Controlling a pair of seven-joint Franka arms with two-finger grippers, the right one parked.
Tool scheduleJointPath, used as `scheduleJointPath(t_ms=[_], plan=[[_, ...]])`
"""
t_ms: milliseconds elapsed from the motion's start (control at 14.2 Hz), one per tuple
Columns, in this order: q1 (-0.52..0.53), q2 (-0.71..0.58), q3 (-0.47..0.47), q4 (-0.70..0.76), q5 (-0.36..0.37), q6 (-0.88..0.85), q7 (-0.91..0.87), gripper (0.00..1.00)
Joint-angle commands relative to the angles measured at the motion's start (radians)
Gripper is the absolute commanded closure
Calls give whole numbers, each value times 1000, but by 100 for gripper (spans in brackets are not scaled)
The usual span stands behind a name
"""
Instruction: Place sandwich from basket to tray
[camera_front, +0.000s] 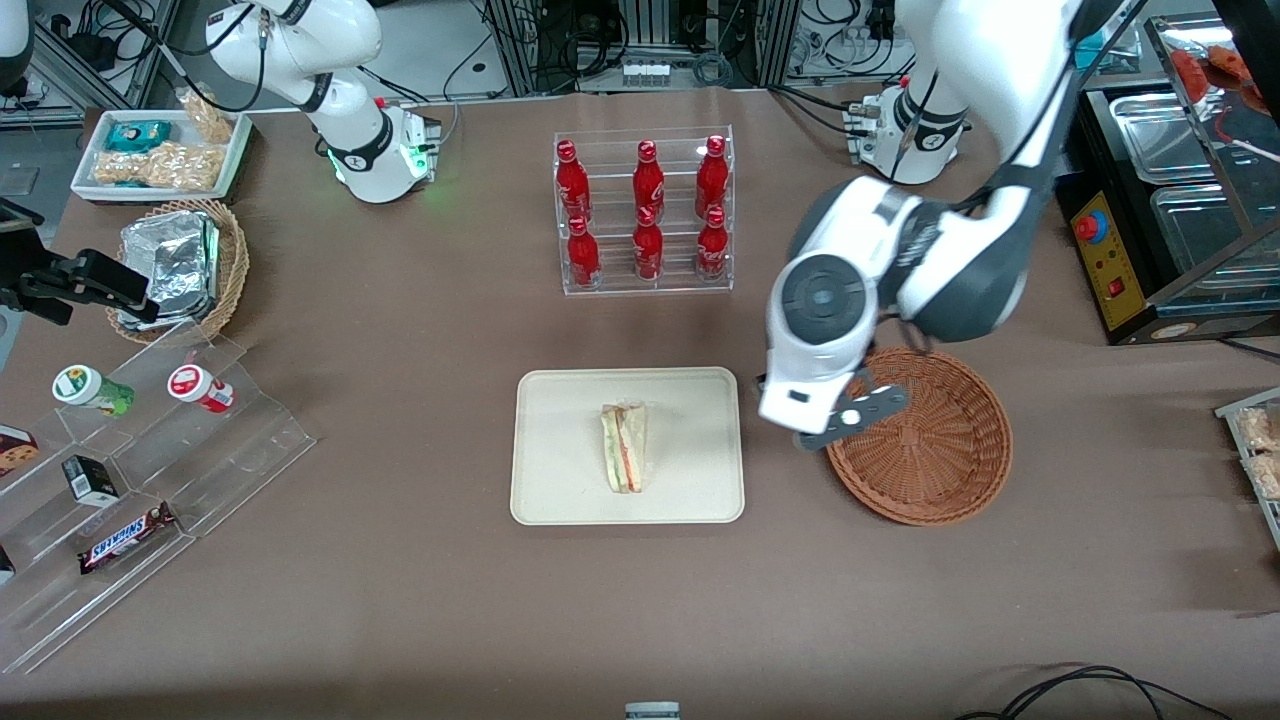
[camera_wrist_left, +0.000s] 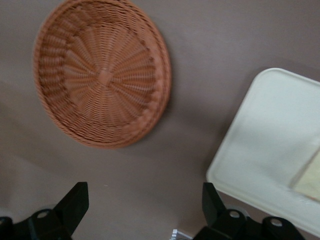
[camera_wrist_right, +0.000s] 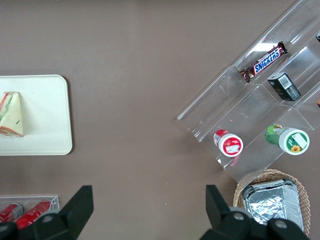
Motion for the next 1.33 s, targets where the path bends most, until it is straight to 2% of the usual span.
scheduleJointPath(t_ms=[0, 351, 561, 702, 842, 982, 1263], plan=[[102, -184, -6, -176, -23, 5, 165, 0], [267, -297, -6, -218, -27, -113, 472, 0], [376, -369, -4, -218, -73, -171, 708, 0], [369, -402, 75, -213, -93, -174, 844, 0], [363, -425, 129, -209, -144, -164, 949, 0], [291, -432, 215, -189, -157, -130, 978, 0], [280, -433, 229, -175, -151, -60, 977, 0]])
